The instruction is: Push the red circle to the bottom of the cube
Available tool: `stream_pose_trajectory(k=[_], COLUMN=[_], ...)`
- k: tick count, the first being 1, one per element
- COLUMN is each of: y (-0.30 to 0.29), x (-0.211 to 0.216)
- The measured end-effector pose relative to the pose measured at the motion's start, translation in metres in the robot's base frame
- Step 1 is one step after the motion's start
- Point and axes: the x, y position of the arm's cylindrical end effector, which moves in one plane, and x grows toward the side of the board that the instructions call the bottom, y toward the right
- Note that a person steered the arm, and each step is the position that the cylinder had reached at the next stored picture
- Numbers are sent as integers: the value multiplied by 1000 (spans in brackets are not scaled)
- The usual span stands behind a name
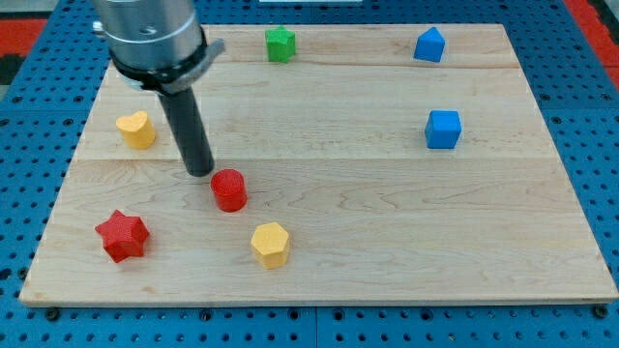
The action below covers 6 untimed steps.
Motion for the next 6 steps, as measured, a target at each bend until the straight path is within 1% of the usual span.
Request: stream_pose_trajectory(k=[1,2,3,4,5,6], y=[49,86,21,-13,-3,77], x=[7,1,-23,-6,28,55])
